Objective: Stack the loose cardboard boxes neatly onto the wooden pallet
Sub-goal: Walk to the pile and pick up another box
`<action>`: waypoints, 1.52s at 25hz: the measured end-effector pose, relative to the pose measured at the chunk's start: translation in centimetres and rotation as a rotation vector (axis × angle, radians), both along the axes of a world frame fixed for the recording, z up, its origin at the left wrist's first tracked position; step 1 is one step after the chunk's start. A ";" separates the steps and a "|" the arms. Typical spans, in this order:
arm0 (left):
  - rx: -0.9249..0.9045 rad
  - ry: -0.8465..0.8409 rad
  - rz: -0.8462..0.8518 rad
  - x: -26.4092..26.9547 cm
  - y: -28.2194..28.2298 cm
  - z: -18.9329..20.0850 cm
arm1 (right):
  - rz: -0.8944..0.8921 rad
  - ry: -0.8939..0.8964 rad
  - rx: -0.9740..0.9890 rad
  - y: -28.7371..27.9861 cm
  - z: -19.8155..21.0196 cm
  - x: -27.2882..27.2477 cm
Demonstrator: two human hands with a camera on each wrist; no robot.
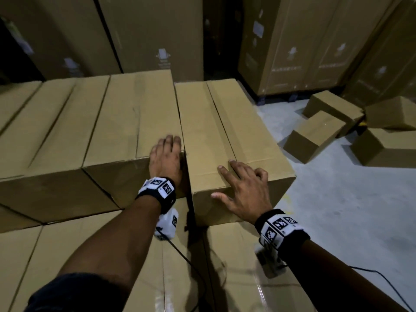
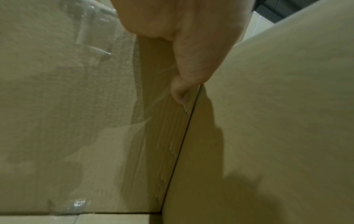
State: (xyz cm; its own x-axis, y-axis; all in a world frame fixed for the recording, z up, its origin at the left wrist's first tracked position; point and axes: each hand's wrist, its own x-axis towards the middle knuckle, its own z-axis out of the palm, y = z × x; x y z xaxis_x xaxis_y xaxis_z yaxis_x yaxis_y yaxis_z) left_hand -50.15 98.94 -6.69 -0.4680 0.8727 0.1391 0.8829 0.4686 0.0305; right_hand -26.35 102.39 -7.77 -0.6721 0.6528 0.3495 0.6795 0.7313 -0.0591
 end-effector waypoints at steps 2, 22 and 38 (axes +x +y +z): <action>0.015 -0.004 0.002 0.1 -0.1 0.1 | 0.009 0.006 -0.005 1.0 0.0 -0.7; 0.006 -0.042 0.030 0.7 -0.1 1.2 | 0.051 -0.040 -0.059 8.6 0.9 -6.1; -0.044 -0.026 0.060 0.7 0.0 1.1 | 0.032 -0.156 -0.143 10.5 2.7 -7.7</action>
State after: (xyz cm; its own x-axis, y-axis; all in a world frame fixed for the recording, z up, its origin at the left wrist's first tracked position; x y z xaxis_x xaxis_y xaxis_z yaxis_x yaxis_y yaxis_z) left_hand -49.47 98.91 -5.56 -0.5226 0.8479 0.0886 0.8523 0.5221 0.0314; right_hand -34.07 112.93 -5.07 -0.7319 0.6658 0.1449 0.6652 0.7443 -0.0601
